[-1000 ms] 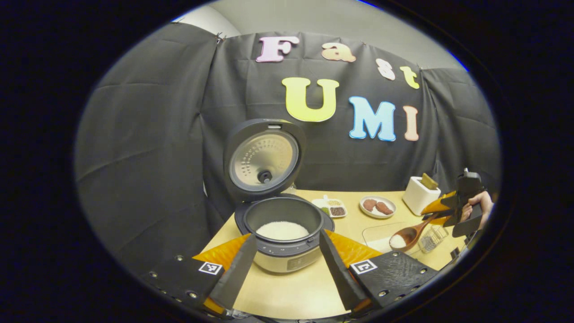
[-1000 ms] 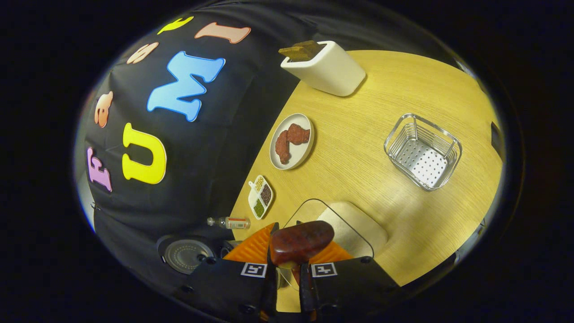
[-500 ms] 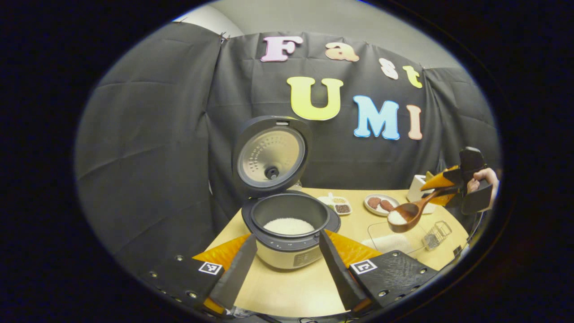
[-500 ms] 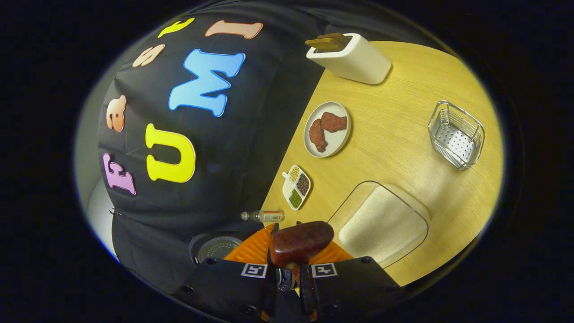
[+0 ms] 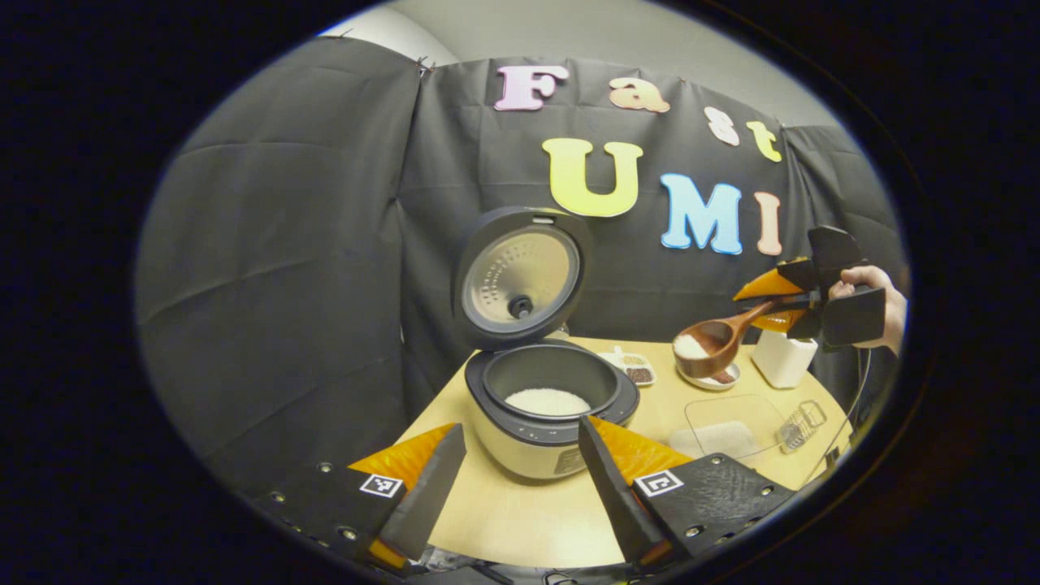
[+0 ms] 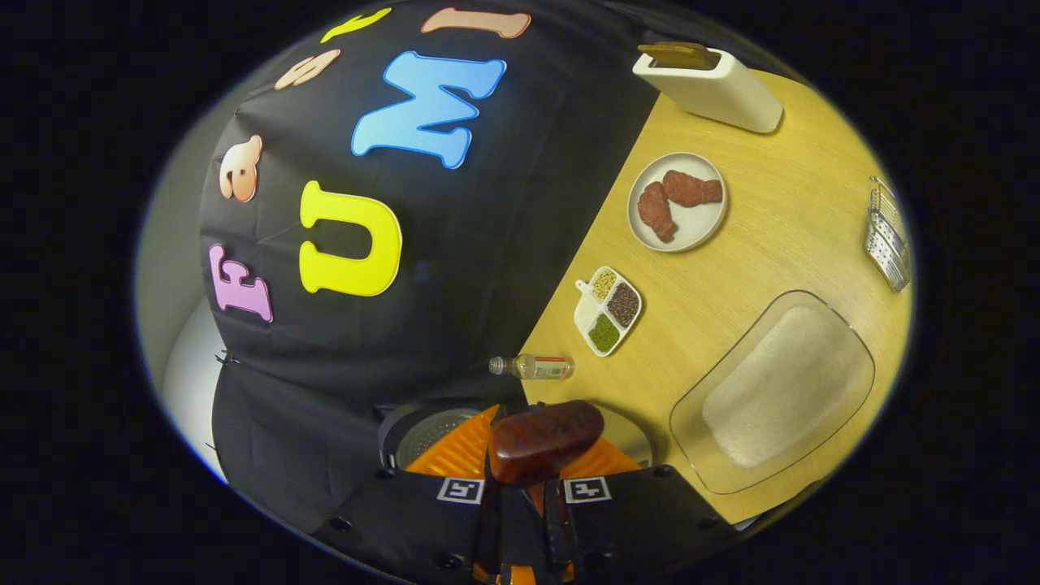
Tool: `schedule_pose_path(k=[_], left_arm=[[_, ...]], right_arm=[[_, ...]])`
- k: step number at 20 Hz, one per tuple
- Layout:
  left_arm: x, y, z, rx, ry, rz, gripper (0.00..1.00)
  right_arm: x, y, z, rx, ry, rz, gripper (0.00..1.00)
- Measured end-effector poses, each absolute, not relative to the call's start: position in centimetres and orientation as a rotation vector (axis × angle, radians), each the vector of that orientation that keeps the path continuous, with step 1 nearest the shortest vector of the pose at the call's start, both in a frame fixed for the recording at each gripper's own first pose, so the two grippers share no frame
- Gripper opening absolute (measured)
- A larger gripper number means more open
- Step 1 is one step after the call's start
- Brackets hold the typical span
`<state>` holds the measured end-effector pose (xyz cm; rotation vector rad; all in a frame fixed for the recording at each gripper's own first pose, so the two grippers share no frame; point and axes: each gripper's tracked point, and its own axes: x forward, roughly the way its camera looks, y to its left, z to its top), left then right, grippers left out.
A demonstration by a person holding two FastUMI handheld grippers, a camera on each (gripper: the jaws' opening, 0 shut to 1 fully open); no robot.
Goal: Close the left gripper, press the button to open the rice cooker; take a wooden spoon from the chopstick holder with the right hand, scoop a spoonful of rice and pour it into the rice cooker, then put the wooden spoon back into the chopstick holder.
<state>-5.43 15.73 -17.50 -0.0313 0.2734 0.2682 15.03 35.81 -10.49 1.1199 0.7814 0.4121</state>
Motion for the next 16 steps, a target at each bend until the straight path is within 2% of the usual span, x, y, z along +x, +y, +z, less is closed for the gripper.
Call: schedule_pose_path(k=[7, 8, 9, 16], left_arm=[[-6.9, 17.6, -18.5, -0.043, 0.300, 0.326, 0.88], [-7.2, 18.0, -18.5, -0.044, 0.301, 0.334, 0.88], [-7.4, 18.3, -18.5, -0.045, 0.302, 0.343, 0.88], [-8.5, 20.3, -19.3, -0.055, 0.328, 0.403, 0.88]], right_arm=[[15.6, 43.3, -9.5, 1.025, 0.802, 0.522, 0.21], [15.8, 44.2, -9.4, 1.008, 0.798, 0.533, 0.25], [16.0, 44.9, -9.3, 0.985, 0.786, 0.544, 0.21], [16.8, 49.4, -9.8, 0.736, 0.673, 0.588, 0.21]])
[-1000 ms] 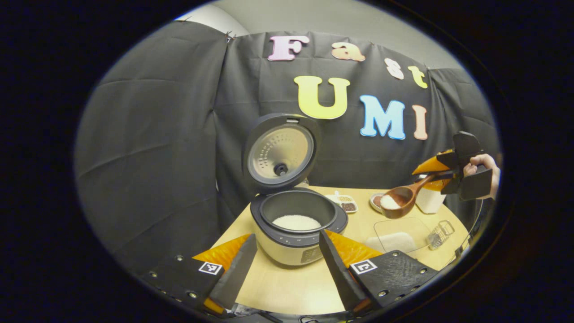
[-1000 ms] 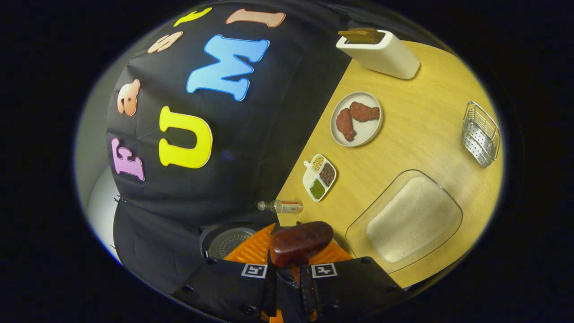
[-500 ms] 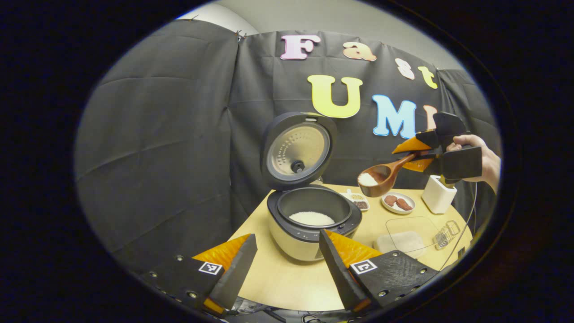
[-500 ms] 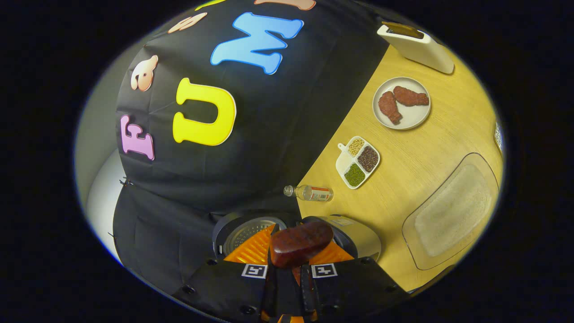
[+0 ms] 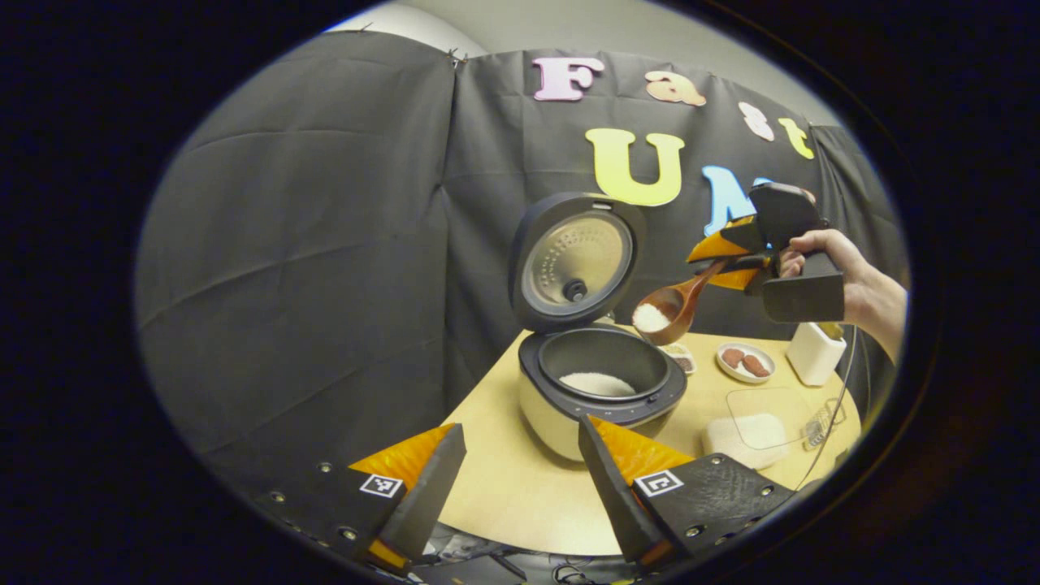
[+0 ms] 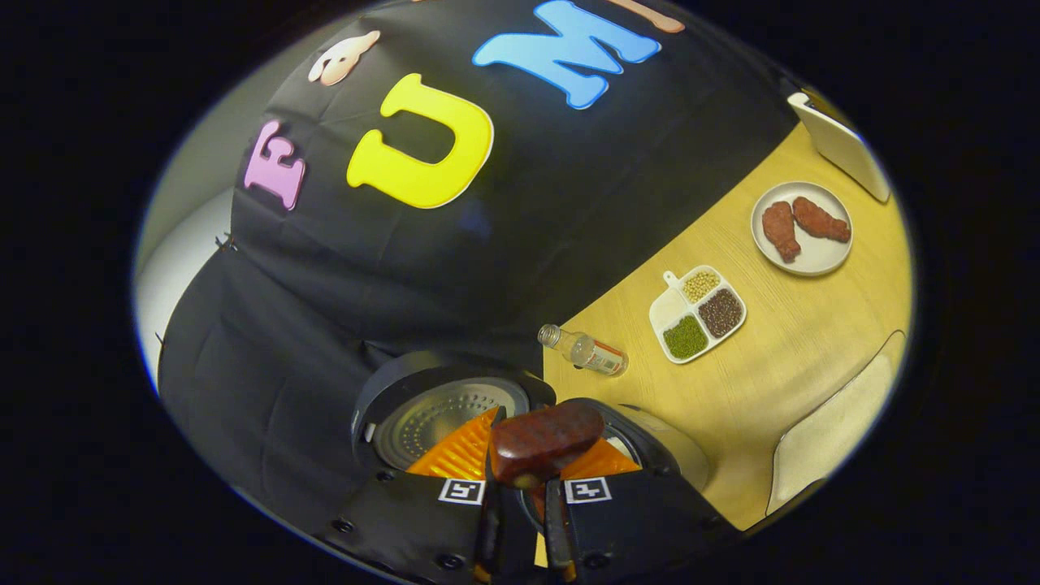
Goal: Close the left gripper, press the button to open the rice cooker; take a wooden spoon from the chopstick holder with the right hand, scoop a spoonful of rice and pour it into the rice cooker, then put the wooden spoon back into the chopstick holder.
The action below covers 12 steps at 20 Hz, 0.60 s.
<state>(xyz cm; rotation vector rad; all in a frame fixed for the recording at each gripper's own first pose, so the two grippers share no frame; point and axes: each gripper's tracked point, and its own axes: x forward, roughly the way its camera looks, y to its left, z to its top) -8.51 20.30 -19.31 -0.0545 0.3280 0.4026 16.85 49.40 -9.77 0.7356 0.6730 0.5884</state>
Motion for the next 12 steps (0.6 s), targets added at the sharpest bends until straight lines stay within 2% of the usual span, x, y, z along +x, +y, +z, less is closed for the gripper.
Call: schedule_pose_path(k=[2, 3, 4, 6, 7, 8, 9, 12], left_arm=[[-8.7, 20.6, -19.5, -0.056, 0.333, 0.412, 0.88], [-8.7, 20.8, -19.7, -0.056, 0.336, 0.416, 0.88], [-8.6, 20.9, -19.7, -0.056, 0.338, 0.419, 0.87], [-8.5, 21.0, -19.8, -0.059, 0.341, 0.422, 0.88], [-8.5, 20.9, -20.0, -0.059, 0.342, 0.422, 0.88], [-8.3, 20.9, -20.0, -0.058, 0.344, 0.421, 0.88], [-8.2, 20.8, -20.2, -0.056, 0.346, 0.420, 0.88], [-8.1, 20.6, -20.4, -0.051, 0.350, 0.415, 0.88]], right_arm=[[17.3, 50.6, -10.5, 0.656, 0.636, 0.597, 0.21], [17.4, 50.9, -11.0, 0.624, 0.622, 0.599, 0.17], [17.5, 51.1, -11.4, 0.598, 0.609, 0.602, 0.22], [17.5, 51.3, -12.4, 0.554, 0.590, 0.599, 0.22], [17.5, 51.4, -12.8, 0.538, 0.581, 0.602, 0.17], [17.3, 51.5, -13.3, 0.524, 0.576, 0.609, 0.17], [16.9, 51.7, -13.6, 0.513, 0.570, 0.624, 0.21], [15.6, 52.2, -13.6, 0.459, 0.514, 0.694, 0.21]])
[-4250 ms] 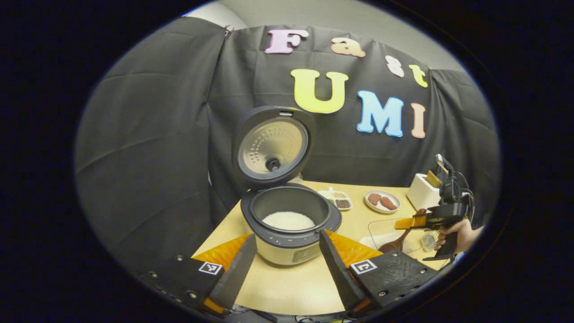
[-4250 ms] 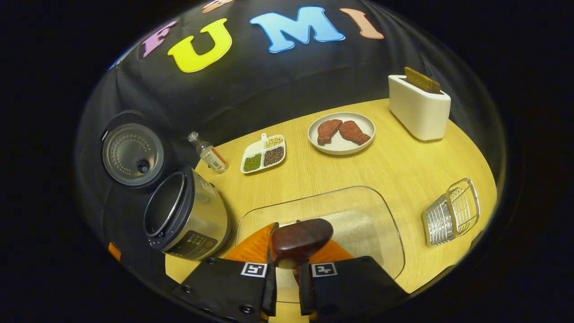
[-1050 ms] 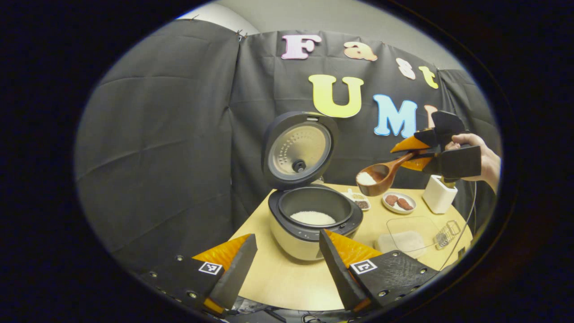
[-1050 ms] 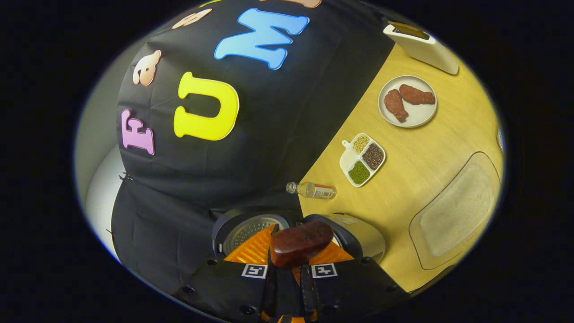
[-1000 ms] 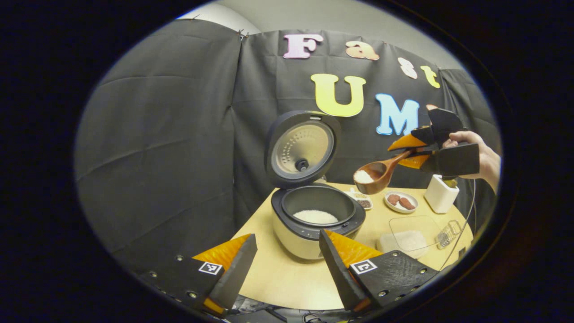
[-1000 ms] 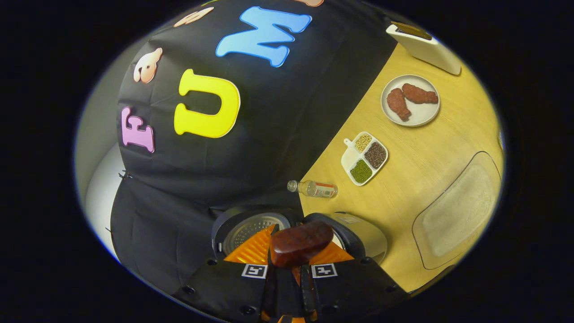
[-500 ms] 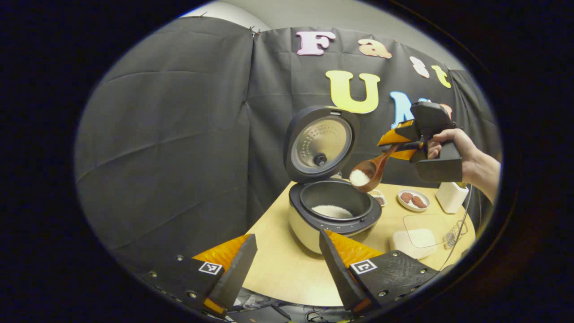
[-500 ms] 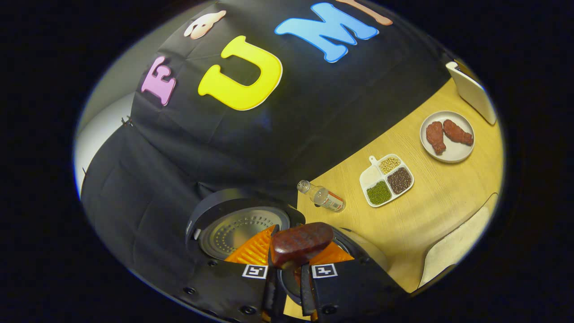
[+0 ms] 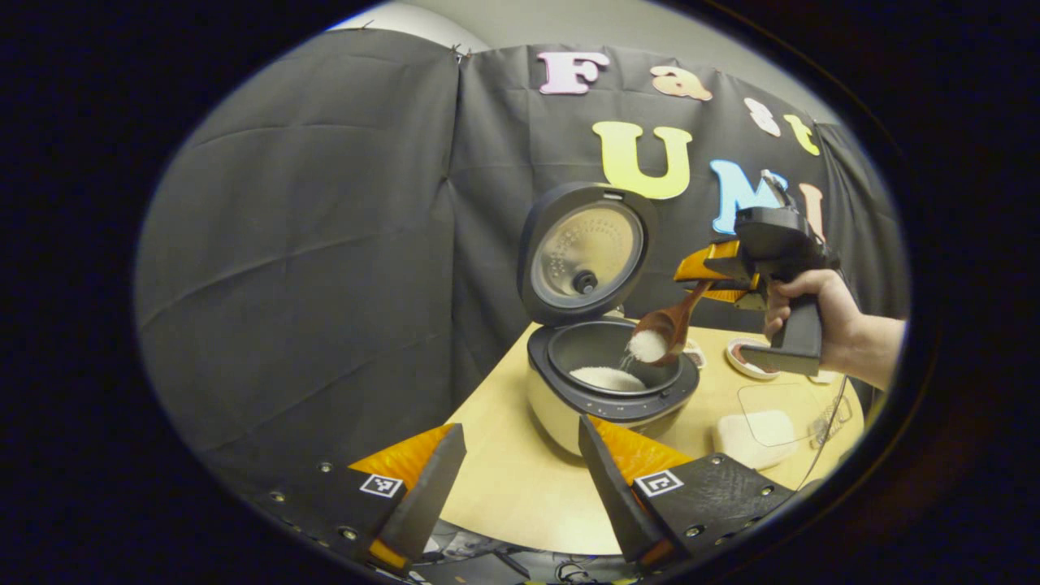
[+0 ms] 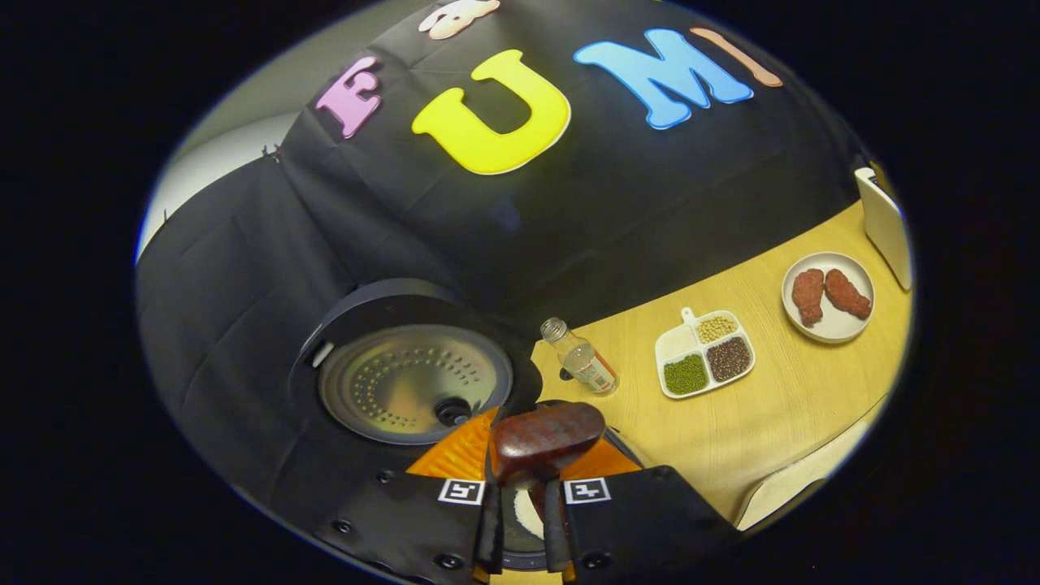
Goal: Close the left gripper, press the button to open the rice cooker; take a wooden spoon from the chopstick holder with the right hand, scoop a spoonful of rice and pour it into the rice cooker, then put the wooden spoon back into the chopstick holder.
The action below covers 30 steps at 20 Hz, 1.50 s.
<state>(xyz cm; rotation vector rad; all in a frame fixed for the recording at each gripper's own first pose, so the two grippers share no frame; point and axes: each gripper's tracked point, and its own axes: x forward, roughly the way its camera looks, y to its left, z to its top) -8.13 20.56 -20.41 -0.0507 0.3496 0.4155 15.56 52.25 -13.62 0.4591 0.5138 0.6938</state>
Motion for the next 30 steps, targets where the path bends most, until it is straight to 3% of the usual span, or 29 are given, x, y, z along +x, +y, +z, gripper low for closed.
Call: schedule_pose_path(k=[11, 16, 17, 20, 24, 25, 30], left_arm=[[-8.4, 19.6, -20.8, -0.053, 0.354, 0.398, 0.87], [-8.8, 19.6, -20.5, -0.055, 0.350, 0.401, 0.87], [-8.8, 19.6, -20.5, -0.056, 0.350, 0.402, 0.87], [-8.9, 19.6, -20.7, -0.060, 0.352, 0.406, 0.88], [-9.0, 19.6, -20.7, -0.064, 0.355, 0.408, 0.87], [-8.9, 19.7, -20.6, -0.063, 0.354, 0.409, 0.87], [-8.9, 19.7, -20.7, -0.072, 0.359, 0.414, 0.88]], right_arm=[[13.4, 52.9, -15.5, 0.264, 0.430, 0.841, 0.21], [12.3, 52.9, -15.1, 0.185, 0.385, 0.859, 0.21], [12.5, 52.9, -14.9, 0.171, 0.379, 0.861, 0.17], [12.7, 52.9, -14.8, 0.100, 0.334, 0.874, 0.21], [12.3, 53.1, -15.0, 0.056, 0.312, 0.892, 0.17], [12.1, 53.1, -14.9, 0.053, 0.311, 0.901, 0.21], [10.1, 53.6, -14.9, 0.008, 0.285, 1.005, 0.17]])
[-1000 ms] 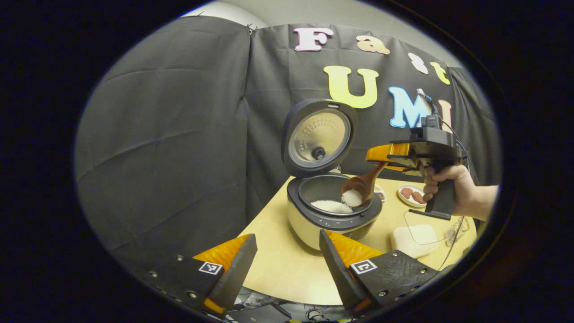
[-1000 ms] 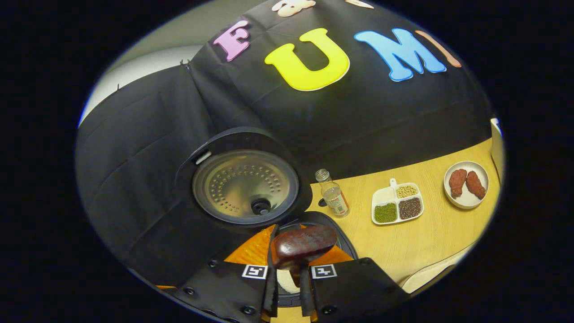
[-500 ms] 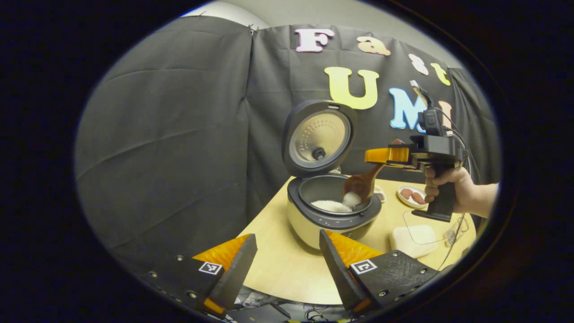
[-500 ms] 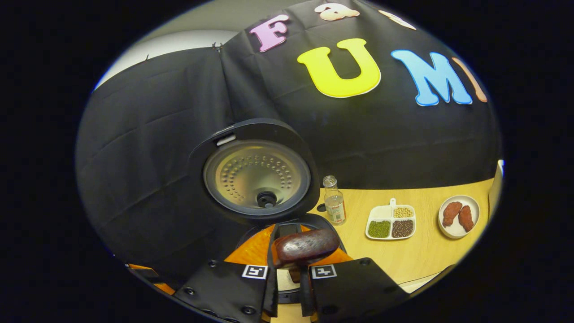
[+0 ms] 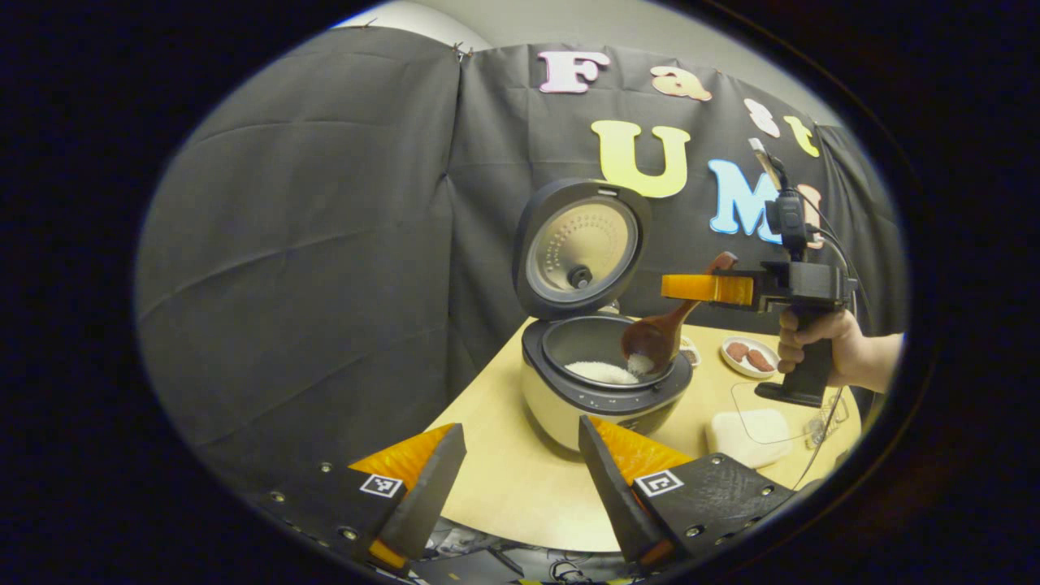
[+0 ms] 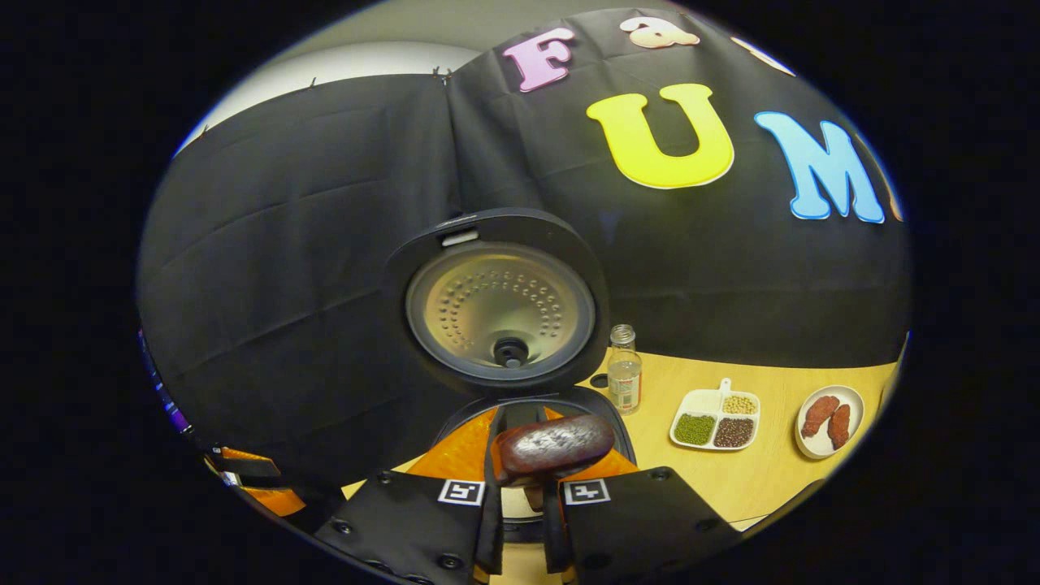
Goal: Close the left gripper, press the button to open the rice cooker; take a wooden spoon from the chopstick holder with the right hand, scoop a spoonful of rice and pour it into the rice cooker, then put the wooden spoon back into the chopstick holder.
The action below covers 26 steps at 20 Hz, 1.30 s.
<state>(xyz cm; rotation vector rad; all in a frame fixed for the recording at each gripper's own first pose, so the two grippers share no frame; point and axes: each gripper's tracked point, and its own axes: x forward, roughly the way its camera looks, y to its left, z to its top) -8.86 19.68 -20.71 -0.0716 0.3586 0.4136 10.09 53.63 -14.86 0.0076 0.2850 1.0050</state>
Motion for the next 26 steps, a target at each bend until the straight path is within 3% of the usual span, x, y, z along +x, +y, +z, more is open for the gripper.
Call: schedule_pose_path(k=[1, 6, 7, 10, 11, 16, 18, 19, 26], left_arm=[[-8.8, 19.6, -20.9, -0.073, 0.361, 0.414, 0.88], [-8.7, 19.3, -21.1, -0.076, 0.370, 0.413, 0.88], [-8.7, 19.2, -21.0, -0.075, 0.369, 0.413, 0.88], [-8.7, 19.1, -21.1, -0.075, 0.371, 0.415, 0.88], [-8.8, 19.0, -21.2, -0.075, 0.372, 0.415, 0.87], [-8.9, 18.7, -20.6, -0.061, 0.364, 0.413, 0.88], [-8.6, 18.4, -20.1, -0.059, 0.361, 0.409, 0.88], [-8.5, 18.1, -20.0, -0.058, 0.359, 0.406, 0.88], [-6.3, 14.8, -18.0, -0.036, 0.329, 0.331, 0.88]], right_arm=[[9.7, 53.6, -14.8, -0.028, 0.262, 1.027, 0.21], [8.9, 53.6, -16.1, -0.146, 0.224, 1.070, 0.17], [8.9, 53.5, -16.3, -0.149, 0.224, 1.071, 0.21], [8.8, 53.2, -16.2, -0.164, 0.222, 1.072, 0.17], [8.9, 53.0, -16.3, -0.163, 0.234, 1.070, 0.21], [9.2, 53.0, -15.3, -0.006, 0.347, 1.042, 0.21], [9.4, 52.9, -13.6, 0.064, 0.345, 1.027, 0.18], [9.6, 52.7, -12.9, 0.093, 0.344, 1.018, 0.22], [10.9, 47.0, -8.7, 0.191, 0.317, 0.927, 0.22]])
